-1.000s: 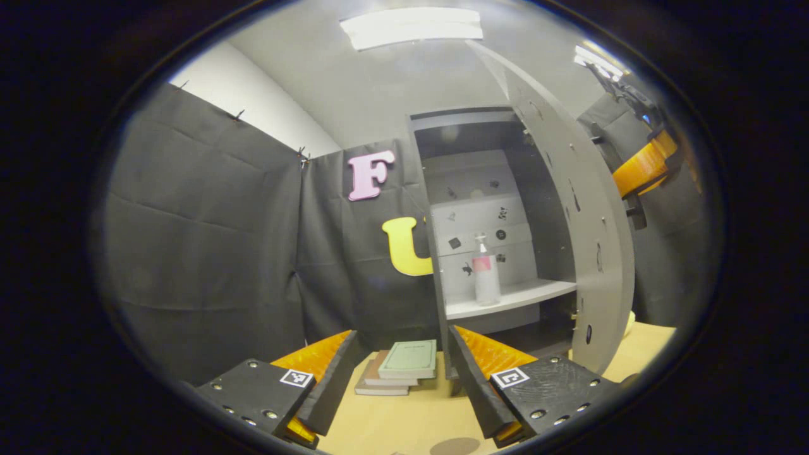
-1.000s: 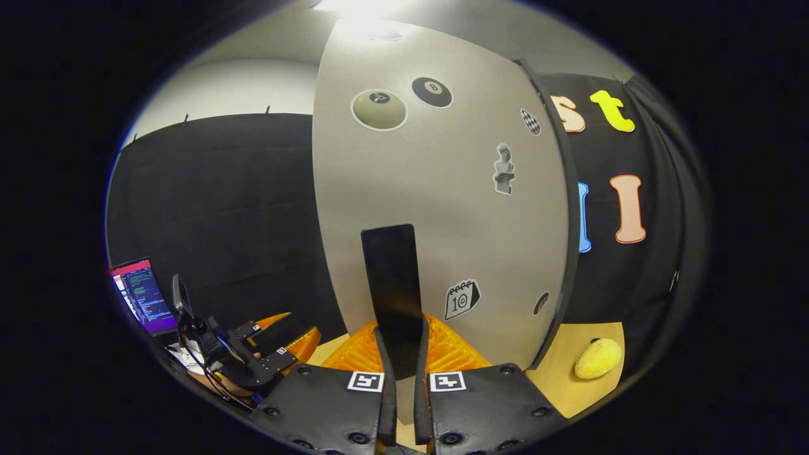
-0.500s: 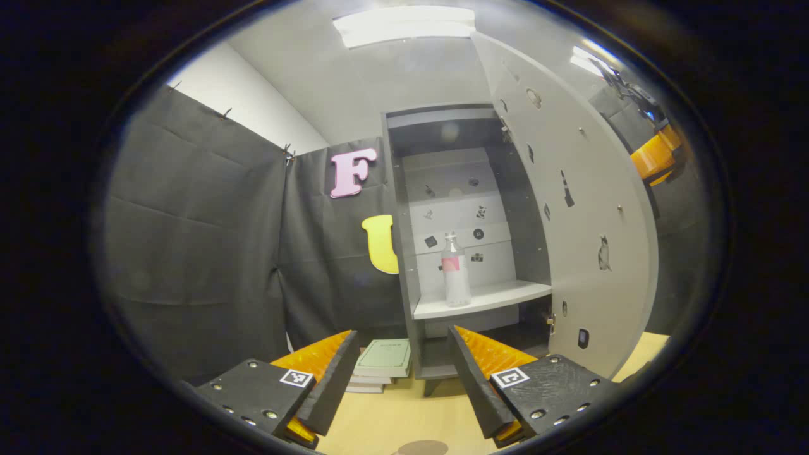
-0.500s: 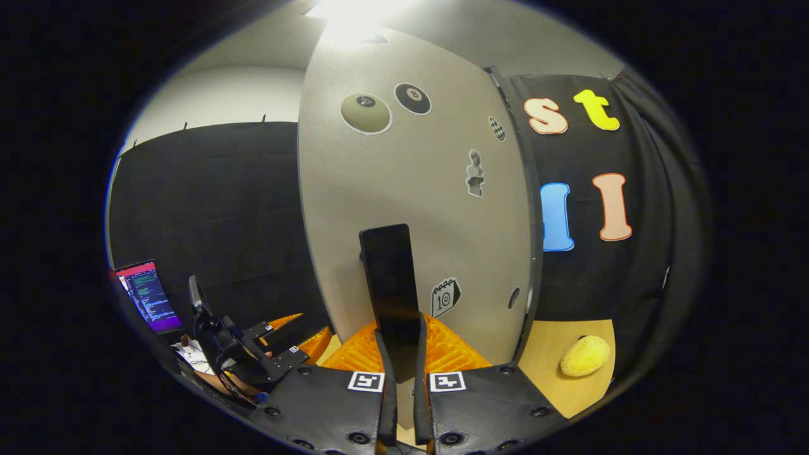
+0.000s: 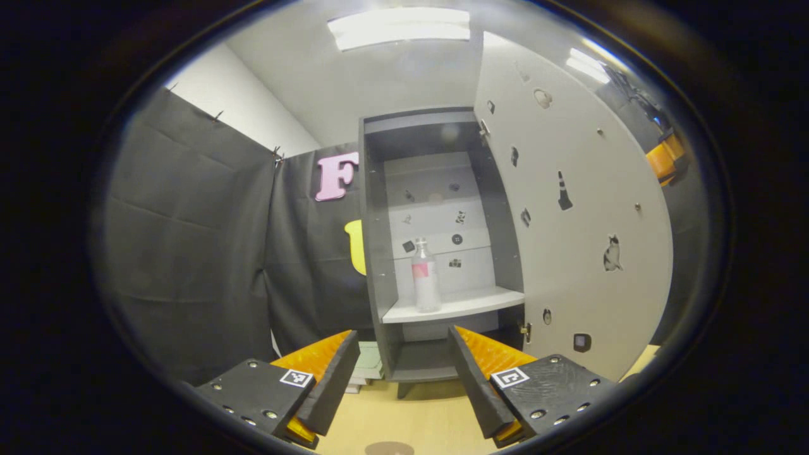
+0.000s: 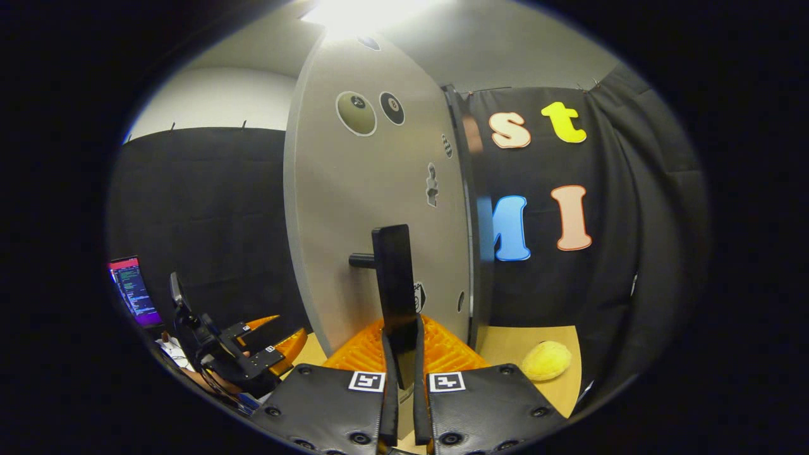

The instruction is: Open the cabinet door with the right hand, grasp the bottle in the cabinet with the left hand and place it on the coaster, then close the cabinet door with the right hand.

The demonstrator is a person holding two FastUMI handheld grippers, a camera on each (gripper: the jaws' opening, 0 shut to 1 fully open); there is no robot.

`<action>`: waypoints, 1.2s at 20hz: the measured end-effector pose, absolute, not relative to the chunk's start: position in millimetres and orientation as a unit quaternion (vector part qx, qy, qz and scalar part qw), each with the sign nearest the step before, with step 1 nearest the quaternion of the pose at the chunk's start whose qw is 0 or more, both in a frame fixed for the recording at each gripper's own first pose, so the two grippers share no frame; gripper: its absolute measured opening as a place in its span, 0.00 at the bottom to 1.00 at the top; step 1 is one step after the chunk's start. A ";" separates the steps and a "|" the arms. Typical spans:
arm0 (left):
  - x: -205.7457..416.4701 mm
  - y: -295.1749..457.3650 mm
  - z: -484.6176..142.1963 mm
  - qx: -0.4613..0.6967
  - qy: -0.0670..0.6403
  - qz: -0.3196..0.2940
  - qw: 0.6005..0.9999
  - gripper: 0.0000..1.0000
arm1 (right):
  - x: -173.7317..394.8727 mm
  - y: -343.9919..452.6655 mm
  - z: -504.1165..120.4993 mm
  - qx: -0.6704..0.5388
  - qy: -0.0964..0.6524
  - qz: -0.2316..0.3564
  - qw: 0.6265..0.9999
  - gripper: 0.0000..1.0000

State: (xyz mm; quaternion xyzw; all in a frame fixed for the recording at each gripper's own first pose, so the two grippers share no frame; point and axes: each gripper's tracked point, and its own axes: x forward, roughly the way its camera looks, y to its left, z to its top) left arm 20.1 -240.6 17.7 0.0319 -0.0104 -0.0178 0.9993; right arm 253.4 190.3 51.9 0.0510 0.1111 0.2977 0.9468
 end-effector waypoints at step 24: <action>75.5 -313.1 67.5 0.036 -0.030 -0.076 0.996 0.86 | 250.2 59.1 55.5 0.041 0.067 0.119 0.990 0.96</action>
